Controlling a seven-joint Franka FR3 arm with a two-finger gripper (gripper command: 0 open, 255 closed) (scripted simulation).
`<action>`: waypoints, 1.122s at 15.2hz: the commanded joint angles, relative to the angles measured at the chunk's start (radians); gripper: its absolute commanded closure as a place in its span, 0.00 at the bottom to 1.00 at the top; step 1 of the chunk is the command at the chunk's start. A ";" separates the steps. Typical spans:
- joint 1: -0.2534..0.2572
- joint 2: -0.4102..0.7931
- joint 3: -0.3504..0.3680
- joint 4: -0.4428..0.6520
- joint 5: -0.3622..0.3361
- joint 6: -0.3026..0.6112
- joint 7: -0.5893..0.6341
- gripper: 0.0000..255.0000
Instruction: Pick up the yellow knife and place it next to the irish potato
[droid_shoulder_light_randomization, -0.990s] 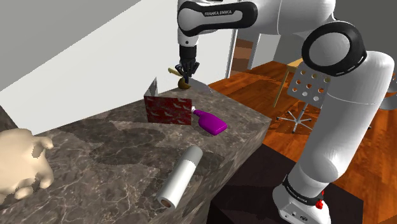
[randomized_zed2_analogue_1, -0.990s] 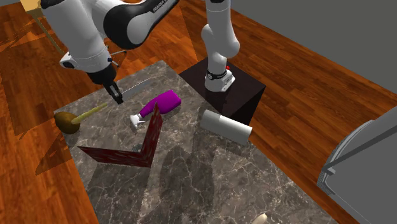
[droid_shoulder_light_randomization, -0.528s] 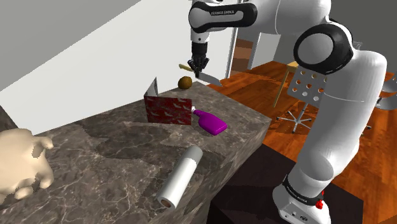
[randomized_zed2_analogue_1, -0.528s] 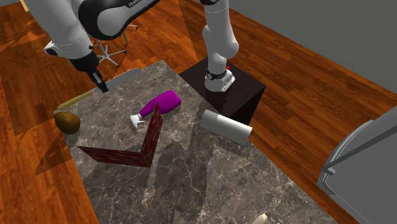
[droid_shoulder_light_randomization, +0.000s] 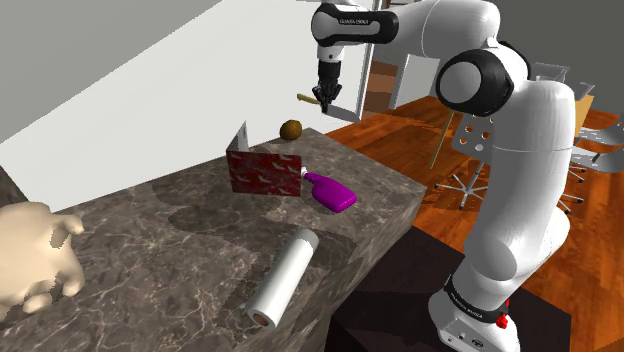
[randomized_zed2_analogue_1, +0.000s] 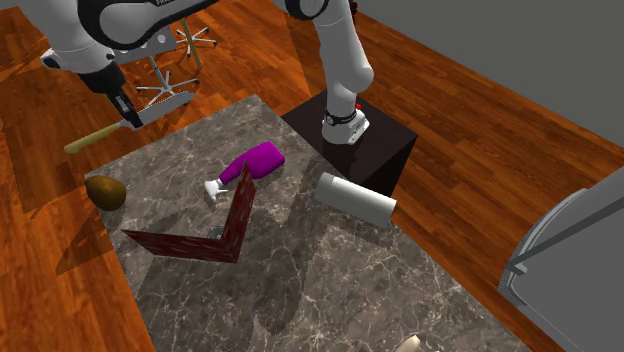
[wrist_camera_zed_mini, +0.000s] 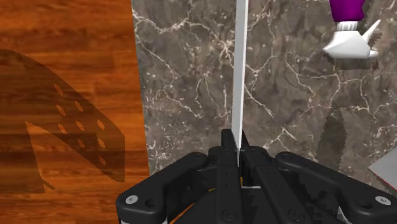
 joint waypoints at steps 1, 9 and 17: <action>-0.024 0.040 -0.012 0.057 0.000 -0.017 -0.038 1.00; -0.093 0.237 -0.044 0.357 -0.003 -0.120 -0.148 1.00; -0.100 0.189 -0.043 0.170 0.000 0.020 -0.147 1.00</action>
